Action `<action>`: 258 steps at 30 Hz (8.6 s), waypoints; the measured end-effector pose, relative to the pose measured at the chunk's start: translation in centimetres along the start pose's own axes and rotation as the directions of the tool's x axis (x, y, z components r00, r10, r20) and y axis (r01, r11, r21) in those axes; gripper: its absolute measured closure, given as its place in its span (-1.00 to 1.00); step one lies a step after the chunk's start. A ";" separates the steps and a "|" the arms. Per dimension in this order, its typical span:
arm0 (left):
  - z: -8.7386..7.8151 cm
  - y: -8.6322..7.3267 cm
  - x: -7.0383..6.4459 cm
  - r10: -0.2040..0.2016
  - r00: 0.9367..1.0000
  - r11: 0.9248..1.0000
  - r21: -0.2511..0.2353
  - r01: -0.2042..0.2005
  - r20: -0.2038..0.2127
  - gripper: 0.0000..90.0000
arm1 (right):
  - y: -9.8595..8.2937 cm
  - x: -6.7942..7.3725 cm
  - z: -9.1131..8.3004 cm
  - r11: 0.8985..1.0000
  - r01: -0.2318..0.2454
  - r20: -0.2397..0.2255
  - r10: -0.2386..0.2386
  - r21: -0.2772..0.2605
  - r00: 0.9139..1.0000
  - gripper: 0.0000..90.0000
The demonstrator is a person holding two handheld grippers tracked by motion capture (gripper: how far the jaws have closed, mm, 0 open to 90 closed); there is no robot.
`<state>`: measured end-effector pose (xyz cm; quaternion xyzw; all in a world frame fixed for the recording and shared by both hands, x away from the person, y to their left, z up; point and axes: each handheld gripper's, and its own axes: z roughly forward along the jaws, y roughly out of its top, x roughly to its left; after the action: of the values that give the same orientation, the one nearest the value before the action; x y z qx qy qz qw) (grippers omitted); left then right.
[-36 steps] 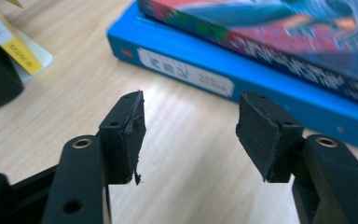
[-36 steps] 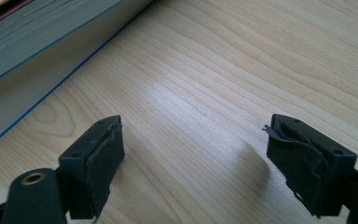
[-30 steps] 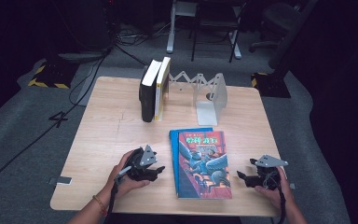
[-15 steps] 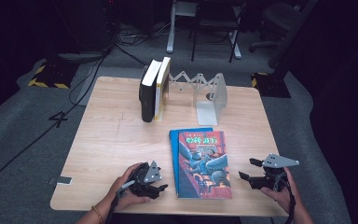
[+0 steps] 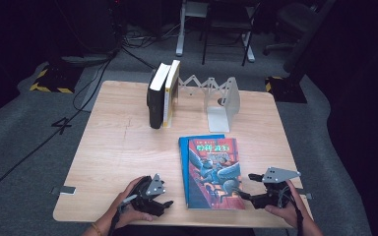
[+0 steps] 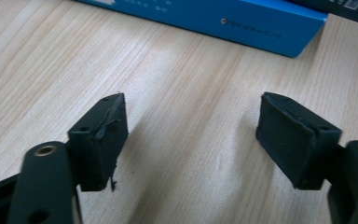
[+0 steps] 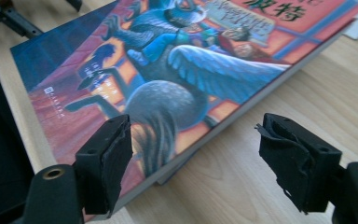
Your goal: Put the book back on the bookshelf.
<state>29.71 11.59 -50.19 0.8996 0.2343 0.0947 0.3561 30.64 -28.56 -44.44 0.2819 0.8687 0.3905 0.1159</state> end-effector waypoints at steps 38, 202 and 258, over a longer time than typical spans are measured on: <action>1.6 1.2 0.6 -0.002 1.000 1.000 -0.006 0.002 0.024 -0.66 | 1.8 -0.5 2.6 0.994 0.062 -0.051 -0.058 0.089 0.997 -0.47; 2.6 10.5 0.7 -0.101 0.985 0.967 -0.219 0.130 0.138 -0.35 | 10.0 0.6 2.0 0.913 0.190 0.122 -0.155 -0.361 0.980 0.92; -1.4 8.3 -0.1 0.080 0.996 0.925 -0.370 -0.085 -0.031 0.61 | 5.4 -1.3 0.3 0.916 0.132 0.212 -0.053 -0.379 0.976 0.30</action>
<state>32.10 7.08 -43.51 0.8244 0.1768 0.1589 0.5137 33.94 -26.22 -40.61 0.2489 0.7700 0.5200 0.2735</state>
